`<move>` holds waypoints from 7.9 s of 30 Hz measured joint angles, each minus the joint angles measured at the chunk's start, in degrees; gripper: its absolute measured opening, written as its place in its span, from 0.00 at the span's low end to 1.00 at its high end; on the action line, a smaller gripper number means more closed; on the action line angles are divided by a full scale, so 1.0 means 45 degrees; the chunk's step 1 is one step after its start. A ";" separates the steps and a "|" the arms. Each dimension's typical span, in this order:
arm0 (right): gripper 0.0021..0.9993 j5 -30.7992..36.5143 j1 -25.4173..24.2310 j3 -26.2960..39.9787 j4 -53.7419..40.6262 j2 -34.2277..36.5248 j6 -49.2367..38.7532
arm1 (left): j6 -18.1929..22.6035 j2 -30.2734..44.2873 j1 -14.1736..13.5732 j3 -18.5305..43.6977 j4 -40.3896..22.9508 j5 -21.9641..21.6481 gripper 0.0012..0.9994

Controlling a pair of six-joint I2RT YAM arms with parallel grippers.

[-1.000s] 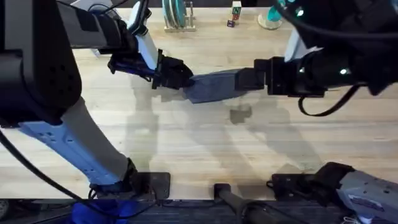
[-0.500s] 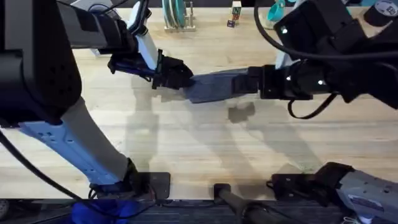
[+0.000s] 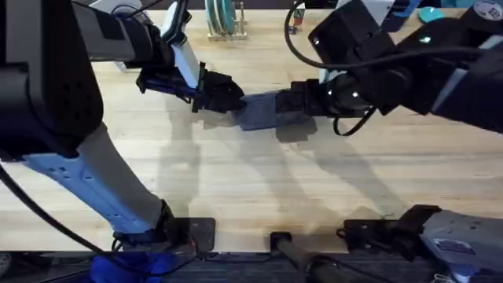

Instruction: Unzip the bag, pick up the pens from the table one at a time and place them inside, then zip the bag closed.

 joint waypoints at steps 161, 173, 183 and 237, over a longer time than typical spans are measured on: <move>0.03 -0.1556 -0.3258 0.1962 -0.2515 0.1718 -0.2214 | 0.0000 0.0000 0.0010 0.0000 0.0048 0.0015 0.04; 0.03 -0.2672 -0.4235 0.1504 -0.2134 0.1714 -0.2712 | 0.0000 0.0000 -0.0005 0.0000 0.0044 0.0015 0.04; 0.03 -0.3244 -0.5170 0.1172 -0.2037 0.1713 -0.3225 | 0.0000 0.0000 -0.0024 0.0000 0.0049 0.0044 0.04; 0.99 -0.4055 -0.7844 -0.1710 -0.0371 0.1465 -0.4589 | -0.0243 0.0000 -0.0049 0.0000 0.0145 -0.0010 0.04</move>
